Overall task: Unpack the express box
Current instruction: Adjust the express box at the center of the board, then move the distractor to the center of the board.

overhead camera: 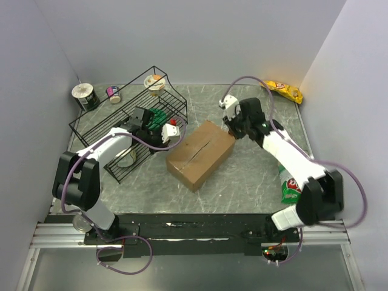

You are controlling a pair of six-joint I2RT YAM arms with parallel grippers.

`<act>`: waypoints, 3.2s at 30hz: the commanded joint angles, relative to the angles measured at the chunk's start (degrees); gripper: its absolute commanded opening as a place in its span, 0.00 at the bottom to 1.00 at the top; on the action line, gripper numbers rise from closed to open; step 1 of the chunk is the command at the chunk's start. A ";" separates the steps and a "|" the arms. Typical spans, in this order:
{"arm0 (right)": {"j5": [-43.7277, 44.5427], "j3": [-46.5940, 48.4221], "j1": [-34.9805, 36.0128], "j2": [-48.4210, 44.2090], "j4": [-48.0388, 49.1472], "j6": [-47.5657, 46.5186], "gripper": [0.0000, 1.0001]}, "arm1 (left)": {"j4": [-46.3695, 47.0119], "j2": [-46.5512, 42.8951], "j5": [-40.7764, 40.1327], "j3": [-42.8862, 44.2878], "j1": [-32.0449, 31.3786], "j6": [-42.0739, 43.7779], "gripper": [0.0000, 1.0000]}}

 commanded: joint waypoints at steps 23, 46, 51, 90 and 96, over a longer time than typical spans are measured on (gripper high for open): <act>-11.91 9.14 -8.01 -10.89 -11.60 7.64 0.00 | -12.68 -14.87 3.70 -8.59 0.19 3.99 0.01; -14.66 6.98 -17.06 -18.16 -12.24 6.58 0.00 | 15.97 14.14 -2.63 12.31 -3.94 -17.45 0.10; -11.06 5.13 -19.79 -18.17 -10.04 8.79 0.00 | 19.92 15.82 -2.89 14.79 -5.61 -25.53 0.21; -6.64 3.88 -16.19 -16.68 -17.41 1.23 0.00 | 14.04 -12.31 -0.42 -8.58 -0.60 -29.39 0.62; -16.04 9.34 -14.62 -19.48 -12.06 2.28 0.00 | 23.25 -16.26 -2.53 -11.75 -0.25 -53.63 0.96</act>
